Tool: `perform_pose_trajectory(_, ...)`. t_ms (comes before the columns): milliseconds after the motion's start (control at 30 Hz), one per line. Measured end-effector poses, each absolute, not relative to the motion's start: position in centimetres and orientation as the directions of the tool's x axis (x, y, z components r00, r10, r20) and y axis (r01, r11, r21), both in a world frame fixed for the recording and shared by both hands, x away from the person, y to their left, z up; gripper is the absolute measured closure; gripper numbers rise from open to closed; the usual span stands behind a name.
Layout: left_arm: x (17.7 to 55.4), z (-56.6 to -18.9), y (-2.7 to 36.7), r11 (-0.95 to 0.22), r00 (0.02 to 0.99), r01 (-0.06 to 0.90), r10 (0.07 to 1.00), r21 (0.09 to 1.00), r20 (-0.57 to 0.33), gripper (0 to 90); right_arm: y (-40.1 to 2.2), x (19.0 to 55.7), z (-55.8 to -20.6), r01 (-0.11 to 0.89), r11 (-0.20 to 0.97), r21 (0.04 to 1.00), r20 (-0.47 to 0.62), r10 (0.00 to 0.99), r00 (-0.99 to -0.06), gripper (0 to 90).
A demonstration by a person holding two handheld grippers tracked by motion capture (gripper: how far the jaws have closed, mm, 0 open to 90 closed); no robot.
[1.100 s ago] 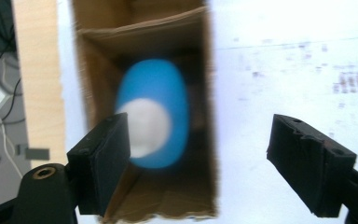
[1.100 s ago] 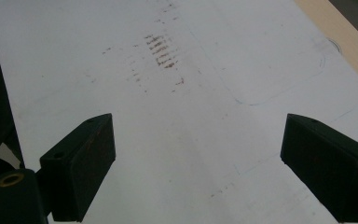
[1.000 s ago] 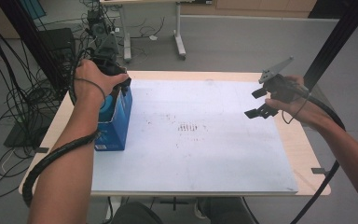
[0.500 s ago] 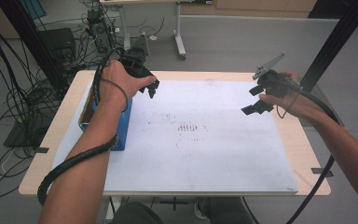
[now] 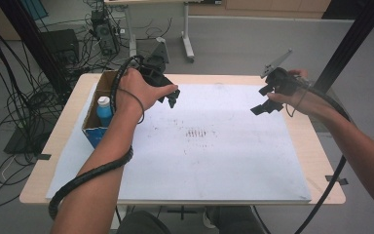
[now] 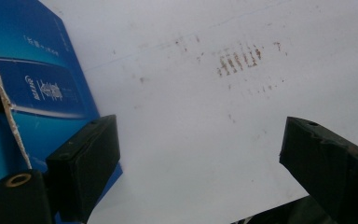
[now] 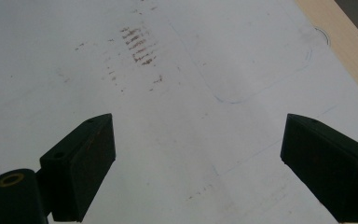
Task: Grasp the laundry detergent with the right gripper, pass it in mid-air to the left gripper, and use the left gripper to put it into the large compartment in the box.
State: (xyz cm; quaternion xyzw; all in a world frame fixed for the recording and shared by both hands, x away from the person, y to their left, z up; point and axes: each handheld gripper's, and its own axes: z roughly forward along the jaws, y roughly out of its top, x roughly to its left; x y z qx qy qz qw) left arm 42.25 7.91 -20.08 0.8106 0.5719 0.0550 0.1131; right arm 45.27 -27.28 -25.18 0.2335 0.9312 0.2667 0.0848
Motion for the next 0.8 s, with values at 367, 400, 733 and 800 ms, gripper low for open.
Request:
perform_pose_trajectory(367,42.5,-20.8,7.6,-0.323,0.344,0.917,0.937,0.234,-0.055,12.3,-27.8,45.7,-25.1,0.401,0.740,0.540,-0.031,0.494,-0.869,10.0)
perform_pose_trajectory(400,42.5,-20.8,7.6,-0.327,0.348,0.916,0.936,0.234,-0.054,12.3,-27.8,45.7,-25.1,0.402,0.741,0.539,-0.031,0.494,-0.869,10.0)
perform_pose_trajectory(733,42.5,-20.5,7.1,-0.337,0.358,0.911,0.932,0.238,-0.051,12.3,-28.3,45.7,-24.6,0.403,0.738,0.542,-0.037,0.500,-0.865,10.0)
perform_pose_trajectory(800,42.5,-20.5,7.0,-0.336,0.357,0.912,0.933,0.237,-0.052,12.3,-28.4,45.7,-24.5,0.404,0.735,0.544,-0.037,0.503,-0.864,10.0)
